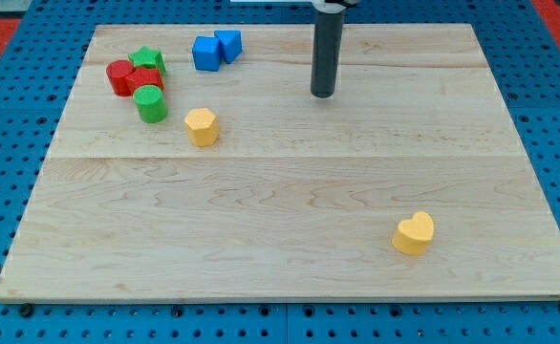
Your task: Move the yellow hexagon to center
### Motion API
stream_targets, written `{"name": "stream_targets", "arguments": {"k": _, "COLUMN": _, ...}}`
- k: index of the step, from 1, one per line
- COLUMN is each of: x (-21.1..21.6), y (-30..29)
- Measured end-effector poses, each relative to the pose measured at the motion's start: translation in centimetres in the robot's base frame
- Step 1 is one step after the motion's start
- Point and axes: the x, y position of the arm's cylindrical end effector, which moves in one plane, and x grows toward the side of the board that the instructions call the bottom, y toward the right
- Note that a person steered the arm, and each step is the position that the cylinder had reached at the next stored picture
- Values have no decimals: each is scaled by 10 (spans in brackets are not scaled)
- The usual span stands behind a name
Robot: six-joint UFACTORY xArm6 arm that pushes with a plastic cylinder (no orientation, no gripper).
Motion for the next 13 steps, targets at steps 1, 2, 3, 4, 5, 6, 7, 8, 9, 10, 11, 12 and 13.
{"name": "stream_targets", "arguments": {"k": 1, "x": 0, "y": -19}}
{"name": "stream_targets", "arguments": {"k": 2, "x": 4, "y": -35}}
{"name": "stream_targets", "arguments": {"k": 3, "x": 17, "y": -43}}
{"name": "stream_targets", "arguments": {"k": 4, "x": 40, "y": -25}}
{"name": "stream_targets", "arguments": {"k": 5, "x": 76, "y": -13}}
{"name": "stream_targets", "arguments": {"k": 6, "x": 86, "y": -60}}
{"name": "stream_targets", "arguments": {"k": 7, "x": 135, "y": -126}}
{"name": "stream_targets", "arguments": {"k": 8, "x": 154, "y": -166}}
{"name": "stream_targets", "arguments": {"k": 9, "x": 139, "y": -182}}
{"name": "stream_targets", "arguments": {"k": 10, "x": 115, "y": -165}}
{"name": "stream_targets", "arguments": {"k": 11, "x": 107, "y": -151}}
{"name": "stream_targets", "arguments": {"k": 12, "x": 107, "y": -103}}
{"name": "stream_targets", "arguments": {"k": 13, "x": 109, "y": -144}}
